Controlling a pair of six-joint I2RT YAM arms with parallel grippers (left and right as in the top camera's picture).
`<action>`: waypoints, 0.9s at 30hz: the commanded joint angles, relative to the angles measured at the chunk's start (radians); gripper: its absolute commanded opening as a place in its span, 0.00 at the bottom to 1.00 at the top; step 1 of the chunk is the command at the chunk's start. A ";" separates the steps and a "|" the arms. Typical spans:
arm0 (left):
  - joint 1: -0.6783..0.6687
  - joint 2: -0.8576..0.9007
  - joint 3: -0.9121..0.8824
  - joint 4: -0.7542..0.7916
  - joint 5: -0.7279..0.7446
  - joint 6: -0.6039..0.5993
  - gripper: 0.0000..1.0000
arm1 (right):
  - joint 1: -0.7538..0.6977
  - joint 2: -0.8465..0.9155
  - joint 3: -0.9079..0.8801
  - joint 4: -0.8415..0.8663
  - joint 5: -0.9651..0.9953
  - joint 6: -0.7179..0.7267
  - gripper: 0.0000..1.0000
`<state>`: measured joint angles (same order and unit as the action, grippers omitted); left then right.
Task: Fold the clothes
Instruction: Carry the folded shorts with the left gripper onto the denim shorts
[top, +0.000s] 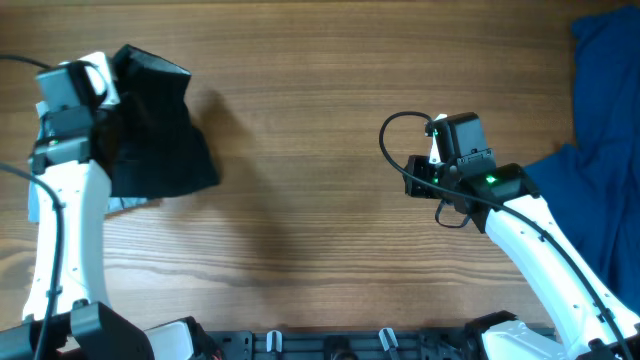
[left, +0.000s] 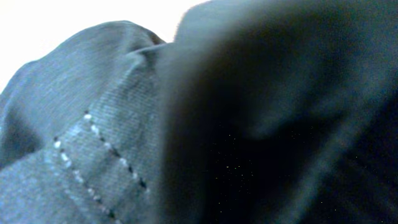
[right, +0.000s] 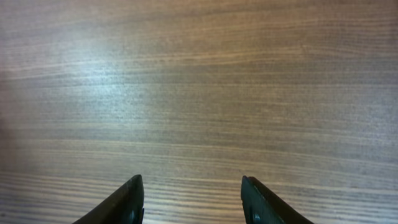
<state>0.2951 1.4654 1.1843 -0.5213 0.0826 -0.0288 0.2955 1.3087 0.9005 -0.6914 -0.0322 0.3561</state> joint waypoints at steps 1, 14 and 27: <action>0.102 0.024 0.007 0.097 -0.006 0.079 0.04 | -0.002 -0.012 0.016 -0.006 0.017 -0.015 0.51; 0.187 0.136 0.007 0.243 0.013 0.156 0.04 | -0.002 -0.012 0.016 -0.013 0.018 -0.015 0.51; 0.304 0.212 0.007 0.349 -0.101 0.053 1.00 | -0.002 -0.012 0.016 -0.020 0.017 -0.013 0.50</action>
<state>0.5488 1.6604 1.1843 -0.1871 0.0452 0.1070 0.2955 1.3087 0.9005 -0.7048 -0.0322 0.3531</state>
